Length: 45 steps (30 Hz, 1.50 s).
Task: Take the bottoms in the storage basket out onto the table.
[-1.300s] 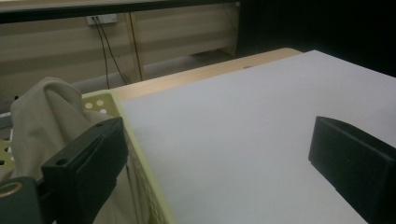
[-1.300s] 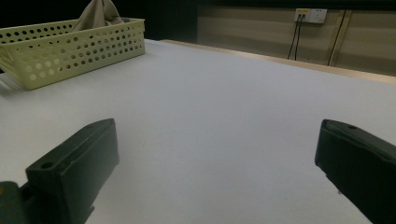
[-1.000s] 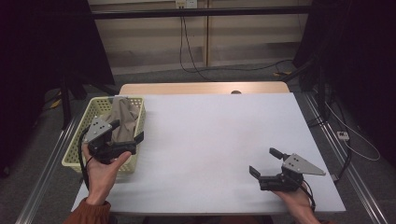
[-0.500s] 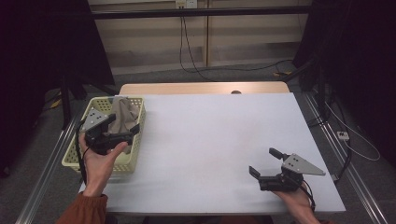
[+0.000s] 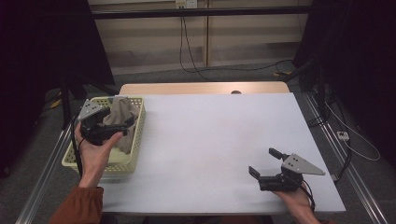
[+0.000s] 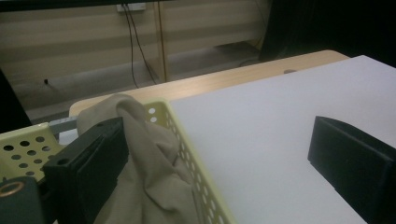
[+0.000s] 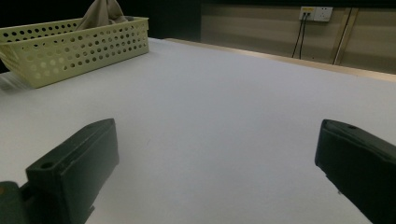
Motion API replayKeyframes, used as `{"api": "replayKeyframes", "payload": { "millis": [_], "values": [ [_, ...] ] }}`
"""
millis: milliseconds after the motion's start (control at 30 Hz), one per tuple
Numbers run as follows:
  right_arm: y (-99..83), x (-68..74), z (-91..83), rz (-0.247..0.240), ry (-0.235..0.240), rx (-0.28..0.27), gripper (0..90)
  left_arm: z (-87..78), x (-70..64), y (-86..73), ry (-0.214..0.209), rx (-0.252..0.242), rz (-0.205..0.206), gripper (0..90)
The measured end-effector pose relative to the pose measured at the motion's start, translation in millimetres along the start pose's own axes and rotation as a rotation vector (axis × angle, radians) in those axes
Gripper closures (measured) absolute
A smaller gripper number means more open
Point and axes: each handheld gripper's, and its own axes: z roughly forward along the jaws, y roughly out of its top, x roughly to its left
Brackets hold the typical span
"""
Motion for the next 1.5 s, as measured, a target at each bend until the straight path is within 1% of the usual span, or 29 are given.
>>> {"api": "replayKeyframes", "payload": {
  "millis": [33,67,133,233,300,333,400,433,467,600,667,700,767,800,833,900,967,1000,1067,1133,1200,1233,1267,1367,1400,1433,1467,1500],
  "values": [
    [0.0,0.1,0.1,0.001,0.000,0.000,0.0,2.8,3.4,0.3,0.015,0.003,-0.010,4.5],
    [0.0,0.3,0.2,0.002,-0.001,0.002,0.0,2.8,3.4,0.3,0.015,0.003,-0.010,4.3],
    [0.0,0.2,0.3,0.003,0.001,0.002,0.0,6.6,9.3,-0.4,0.023,0.008,-0.036,4.3],
    [-0.2,0.0,0.2,0.004,0.002,0.003,0.0,11.0,15.3,-1.4,0.042,0.018,-0.046,4.4],
    [-0.3,-0.1,0.1,0.005,0.002,0.003,0.0,14.0,18.4,-1.6,0.042,0.021,-0.062,4.3],
    [-0.2,-0.1,0.2,0.006,0.002,0.003,0.0,16.6,21.6,-0.8,0.046,0.035,-0.064,4.3],
    [-0.1,0.0,0.2,0.005,0.002,0.001,0.0,18.3,22.9,-0.3,0.046,0.035,-0.065,4.3],
    [-0.1,0.0,0.2,0.003,0.003,0.002,0.0,19.8,24.4,0.6,0.053,0.044,-0.061,4.3],
    [-0.2,0.0,0.3,0.004,0.003,0.003,0.0,21.6,25.3,1.1,0.057,0.044,-0.065,4.3],
    [-0.3,-0.1,0.0,0.007,0.003,0.002,0.0,29.2,29.4,2.0,0.062,0.058,-0.069,4.4],
    [-0.3,-0.5,0.2,0.006,0.002,0.002,0.0,36.1,30.8,2.0,0.054,0.076,-0.070,4.5],
    [-0.4,-0.6,0.3,0.005,0.001,0.003,0.0,36.1,30.8,2.0,0.054,0.076,-0.070,4.8],
    [-0.4,-0.5,0.6,0.003,0.002,0.005,0.0,42.2,31.8,2.5,0.048,0.101,-0.075,5.2],
    [-0.4,-0.4,0.7,0.004,0.003,0.004,0.0,45.2,31.9,2.4,0.040,0.103,-0.080,5.2],
    [-0.4,-0.2,0.7,0.004,0.004,0.004,0.0,49.9,32.3,2.4,0.044,0.114,-0.082,5.2],
    [-0.4,-0.2,0.3,0.003,0.005,0.002,0.0,52.4,33.5,1.8,0.040,0.116,-0.085,5.2],
    [-0.5,-0.7,0.0,0.004,0.003,0.003,0.0,57.5,37.5,-0.1,0.045,0.132,-0.106,5.5],
    [-0.6,-0.8,0.0,0.004,0.001,0.001,0.0,57.5,37.5,-0.1,0.045,0.132,-0.106,5.4],
    [-0.6,-0.9,-0.2,0.005,0.001,0.001,0.0,61.2,41.2,-2.3,0.052,0.148,-0.120,5.4],
    [-0.6,-0.4,-0.2,0.003,0.008,0.002,0.0,63.4,44.1,-4.3,0.044,0.159,-0.126,5.3],
    [-0.7,-0.1,0.3,-0.003,0.008,0.006,0.0,66.4,45.9,-7.8,0.055,0.170,-0.138,5.3],
    [-0.7,-0.3,0.6,-0.006,0.008,0.006,0.0,67.9,47.2,-9.2,0.051,0.179,-0.140,5.3],
    [-0.7,-0.2,0.8,-0.005,0.008,0.006,0.0,72.1,49.8,-12.6,0.036,0.198,-0.162,5.3],
    [-0.8,-0.3,0.9,-0.002,0.010,0.006,0.0,76.4,50.7,-16.1,0.045,0.211,-0.173,5.3],
    [-0.7,-0.6,1.1,-0.001,0.011,0.007,0.0,79.1,51.4,-19.6,0.053,0.219,-0.173,5.5],
    [-0.7,-0.5,1.2,0.000,0.012,0.007,0.0,79.1,51.4,-19.6,0.053,0.219,-0.173,5.5],
    [-0.8,-0.3,1.3,-0.007,0.013,0.008,0.0,81.8,53.9,-22.8,0.058,0.235,-0.174,5.3],
    [-0.9,0.3,1.1,-0.010,0.013,0.009,0.0,81.8,53.9,-22.8,0.058,0.235,-0.174,5.3]
  ]
}}
